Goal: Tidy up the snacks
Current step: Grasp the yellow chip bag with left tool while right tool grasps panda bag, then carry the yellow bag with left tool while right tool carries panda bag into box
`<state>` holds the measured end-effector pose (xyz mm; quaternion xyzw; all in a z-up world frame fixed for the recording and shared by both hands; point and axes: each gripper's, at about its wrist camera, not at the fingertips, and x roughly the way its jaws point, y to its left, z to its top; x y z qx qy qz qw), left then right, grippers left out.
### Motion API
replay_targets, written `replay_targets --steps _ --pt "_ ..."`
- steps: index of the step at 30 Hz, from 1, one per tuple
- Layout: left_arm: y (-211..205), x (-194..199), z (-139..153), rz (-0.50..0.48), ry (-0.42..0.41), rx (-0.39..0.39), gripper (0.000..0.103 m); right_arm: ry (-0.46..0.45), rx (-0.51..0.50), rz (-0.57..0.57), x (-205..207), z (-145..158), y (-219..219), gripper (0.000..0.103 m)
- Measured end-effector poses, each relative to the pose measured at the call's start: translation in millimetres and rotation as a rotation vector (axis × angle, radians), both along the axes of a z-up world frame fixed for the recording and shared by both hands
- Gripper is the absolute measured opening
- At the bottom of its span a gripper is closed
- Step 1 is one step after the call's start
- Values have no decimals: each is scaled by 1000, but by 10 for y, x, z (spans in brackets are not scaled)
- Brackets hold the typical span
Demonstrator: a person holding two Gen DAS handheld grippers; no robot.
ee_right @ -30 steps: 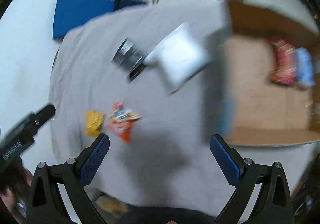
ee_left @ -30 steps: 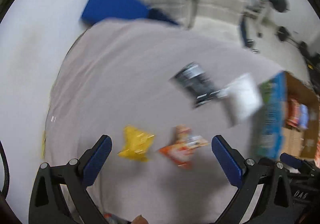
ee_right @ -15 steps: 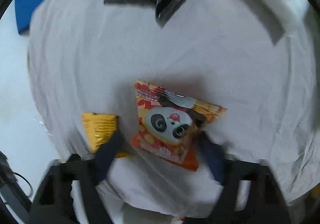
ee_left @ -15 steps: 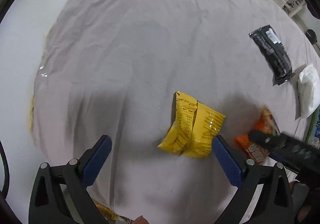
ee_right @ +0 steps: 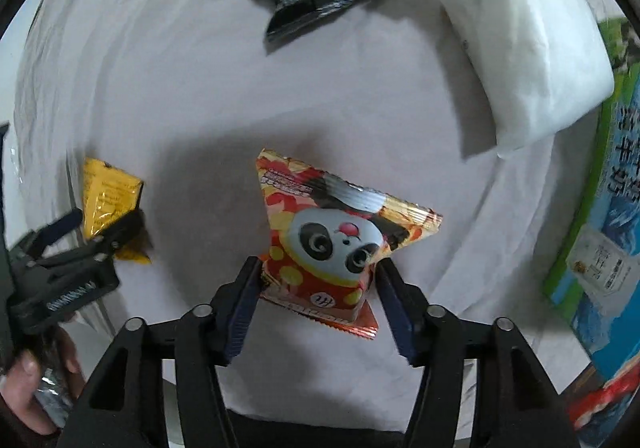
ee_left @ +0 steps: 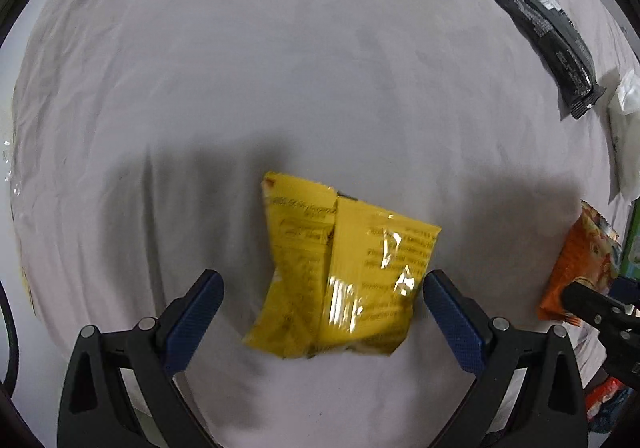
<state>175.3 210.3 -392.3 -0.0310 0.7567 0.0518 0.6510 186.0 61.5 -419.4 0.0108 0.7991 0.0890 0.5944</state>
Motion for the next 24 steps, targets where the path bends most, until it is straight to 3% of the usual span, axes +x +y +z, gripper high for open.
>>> replay_targets --steps 8,13,21,24 --pt "-100 4 -78 -17 1 -35 75 36 35 -106 79 -214 -33 70" --pt "-103 -2 -37 -23 -13 -34 68 41 37 -115 105 -302 -63 69" --pt "-100 79 30 -18 -26 -42 55 -1 26 -71 -10 -257 -22 57" --pt "-99 101 136 -2 -32 -67 54 -19 25 -53 -20 -174 -108 52"
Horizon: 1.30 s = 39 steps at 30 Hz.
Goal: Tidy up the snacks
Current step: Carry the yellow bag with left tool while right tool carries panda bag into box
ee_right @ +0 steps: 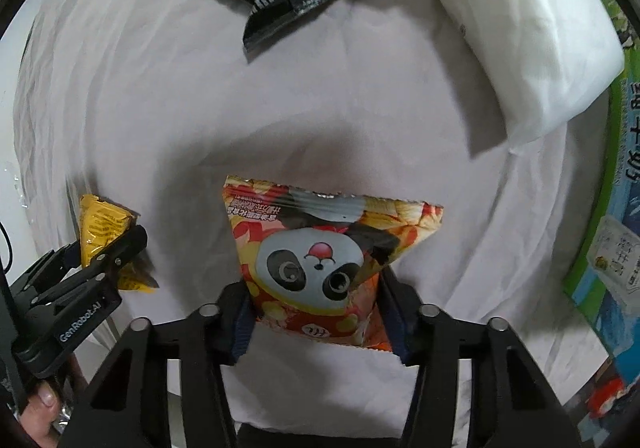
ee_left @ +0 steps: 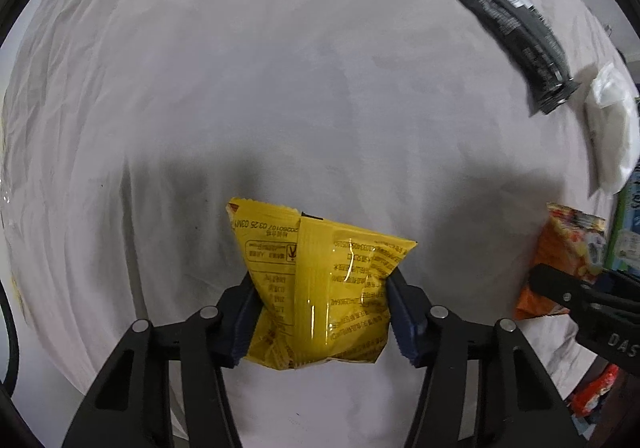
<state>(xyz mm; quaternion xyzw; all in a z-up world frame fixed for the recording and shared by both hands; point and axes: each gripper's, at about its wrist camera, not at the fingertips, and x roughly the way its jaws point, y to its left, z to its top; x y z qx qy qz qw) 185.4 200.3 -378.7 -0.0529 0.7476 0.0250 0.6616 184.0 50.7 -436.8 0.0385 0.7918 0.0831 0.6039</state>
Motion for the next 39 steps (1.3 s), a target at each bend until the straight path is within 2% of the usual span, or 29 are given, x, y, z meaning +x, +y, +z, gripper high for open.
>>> replay_targets --steps 5,13,17,20,23,26,32,35,39 --pt "-78 -10 197 8 -35 -16 53 -32 4 41 -55 180 -35 52" --pt "-509 3 885 -25 -155 -94 53 -109 58 88 -132 672 -264 52" --pt "-820 77 1305 -72 -218 -138 53 -171 83 93 -156 1120 -562 52" --pt "-1205 132 1627 -128 -265 -165 53 -213 95 79 -182 1434 -851 52" --pt "-1482 185 1832 -173 -290 -194 53 -255 96 50 -204 1787 -1197 52" --pt "-1796 258 2018 -217 -304 -224 53 -288 91 8 -199 2005 -1562 52" --pt "-2488 382 2191 -273 -290 -311 53 -327 75 -80 -258 2312 -2383 52" --pt "-2869 522 2144 -292 -268 -349 53 -337 52 -119 -245 2345 -2797 52" --pt "-3332 706 2027 -317 -234 -357 53 -339 32 -150 -178 2329 -3283 52"
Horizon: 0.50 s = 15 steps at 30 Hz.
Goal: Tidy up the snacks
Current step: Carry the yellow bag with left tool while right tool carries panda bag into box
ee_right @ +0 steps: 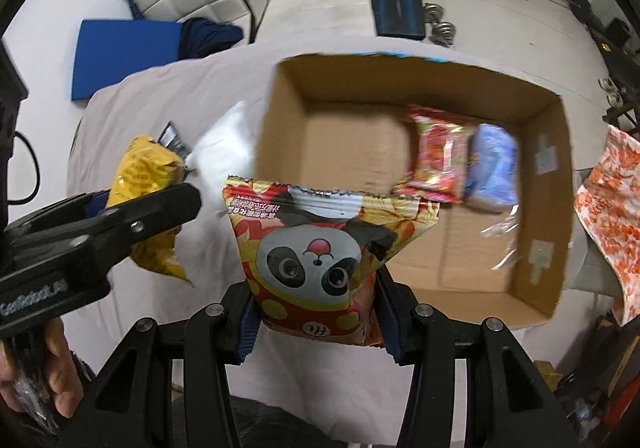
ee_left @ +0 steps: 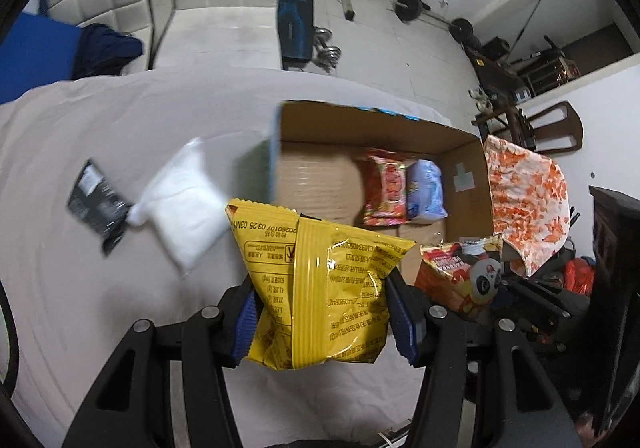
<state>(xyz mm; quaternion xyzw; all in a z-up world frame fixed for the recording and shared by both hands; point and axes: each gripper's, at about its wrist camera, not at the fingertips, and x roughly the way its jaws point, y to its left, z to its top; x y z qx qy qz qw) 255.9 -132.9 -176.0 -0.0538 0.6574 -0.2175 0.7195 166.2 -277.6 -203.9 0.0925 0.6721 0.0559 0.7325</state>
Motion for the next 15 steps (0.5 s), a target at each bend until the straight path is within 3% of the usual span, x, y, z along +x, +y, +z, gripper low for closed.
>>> replay_targets --steps 8,15 --pt "-519 425 -399 -1 104 17 53 34 2 -17 378 -434 -473 52" --pt "-780 725 -767 -5 146 99 53 107 -25 -26 651 -979 -716 52"
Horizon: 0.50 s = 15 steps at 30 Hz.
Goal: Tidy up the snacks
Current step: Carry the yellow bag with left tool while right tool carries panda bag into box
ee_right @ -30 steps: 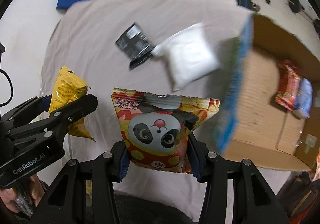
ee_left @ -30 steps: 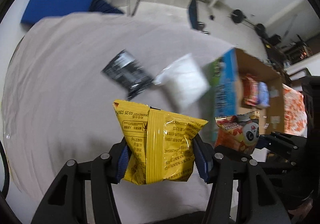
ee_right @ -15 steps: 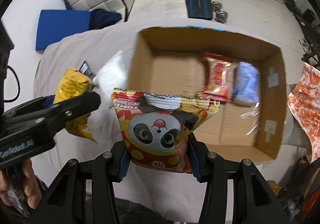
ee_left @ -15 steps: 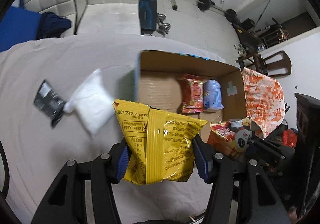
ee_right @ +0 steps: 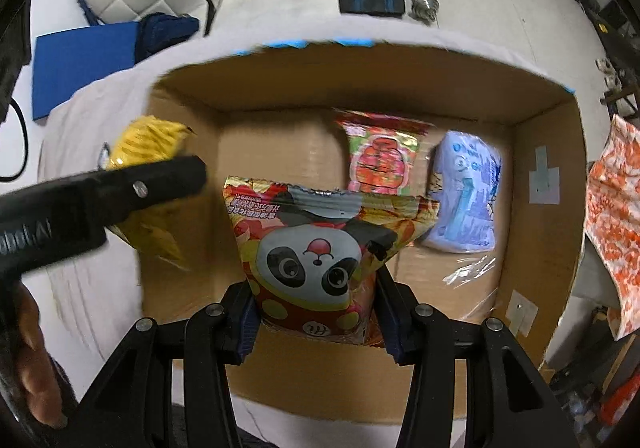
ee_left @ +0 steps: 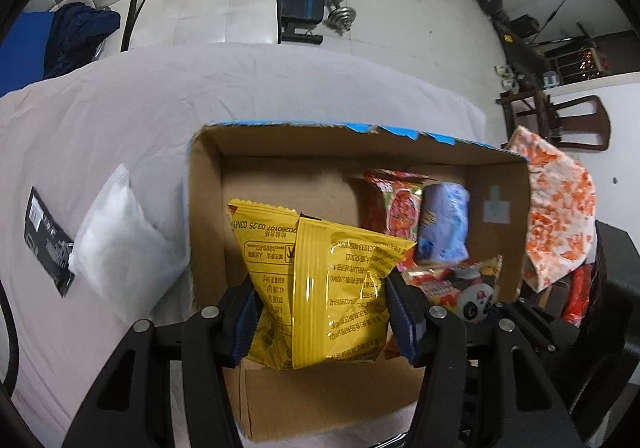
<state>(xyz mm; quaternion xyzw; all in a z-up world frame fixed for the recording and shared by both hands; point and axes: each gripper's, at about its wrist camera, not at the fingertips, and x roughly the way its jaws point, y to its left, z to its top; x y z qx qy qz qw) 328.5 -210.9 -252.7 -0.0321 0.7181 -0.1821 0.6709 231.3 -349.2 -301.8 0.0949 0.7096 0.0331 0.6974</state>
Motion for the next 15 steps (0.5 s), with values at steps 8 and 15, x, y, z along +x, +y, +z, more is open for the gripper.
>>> replay_targets --steps 8,15 --pt "-295 86 -396 -34 60 38 54 100 -85 -24 -146 -425 -487 52" --pt "-480 118 -696 -74 86 83 56 175 -107 -59 -338 -777 -763 52"
